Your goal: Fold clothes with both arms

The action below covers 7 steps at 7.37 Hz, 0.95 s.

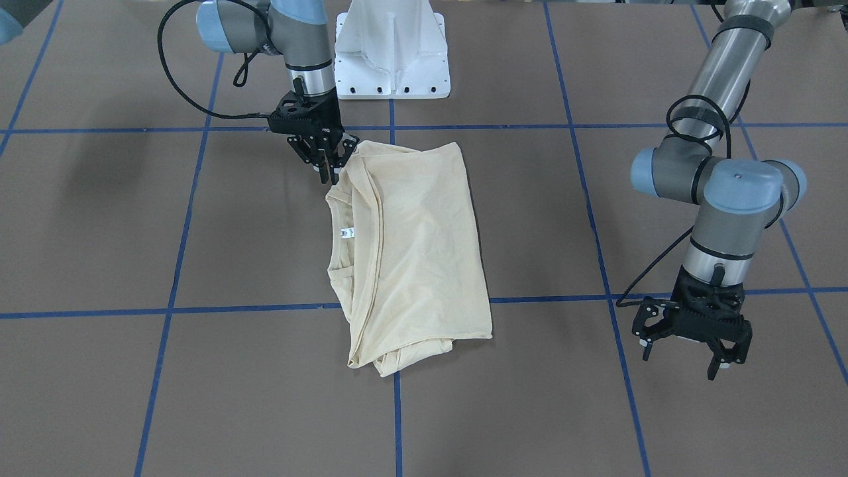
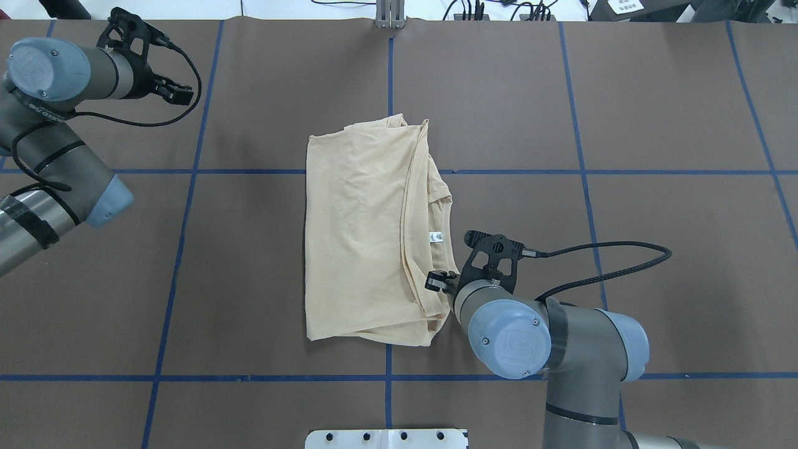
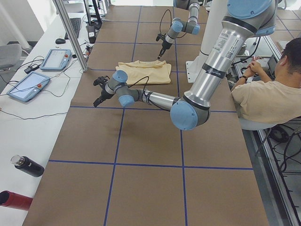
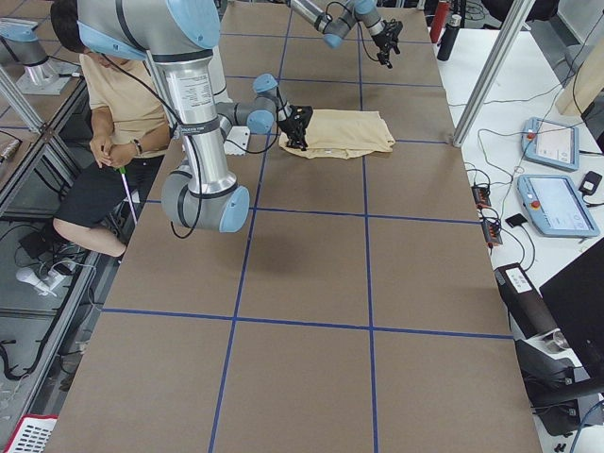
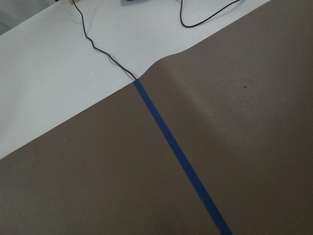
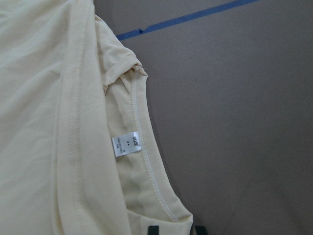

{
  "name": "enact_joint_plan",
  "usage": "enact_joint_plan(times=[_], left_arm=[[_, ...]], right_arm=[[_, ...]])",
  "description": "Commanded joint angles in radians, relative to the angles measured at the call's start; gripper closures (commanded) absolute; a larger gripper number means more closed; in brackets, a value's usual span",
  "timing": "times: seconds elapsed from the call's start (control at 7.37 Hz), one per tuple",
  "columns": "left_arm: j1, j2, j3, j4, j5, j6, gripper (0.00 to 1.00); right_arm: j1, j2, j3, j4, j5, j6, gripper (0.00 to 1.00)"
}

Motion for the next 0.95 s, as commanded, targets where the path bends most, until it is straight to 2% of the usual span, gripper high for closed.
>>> enact_joint_plan(times=[0.0,0.14,0.27,0.41,0.54,0.81], left_arm=[[0.001,0.001,-0.001,0.000,-0.015,-0.023,0.00],[0.001,0.007,-0.005,0.000,-0.033,-0.023,0.00],[0.001,0.019,-0.017,0.000,-0.035,-0.023,0.00],[0.001,0.022,-0.019,0.000,-0.035,-0.023,0.00],[0.001,0.022,-0.019,0.001,-0.035,-0.023,0.00],[0.001,0.028,-0.019,0.000,-0.035,-0.023,0.00]], right_arm=[[0.069,0.075,-0.050,-0.002,0.026,-0.188,0.00],[0.088,0.176,-0.161,0.002,0.054,-0.194,0.00],[0.088,0.262,-0.249,-0.003,0.060,-0.239,0.13],[0.085,0.270,-0.270,-0.006,0.098,-0.286,0.26],[0.077,0.263,-0.270,-0.032,0.134,-0.300,0.33],[0.077,0.272,-0.256,-0.099,0.137,-0.342,0.61]])
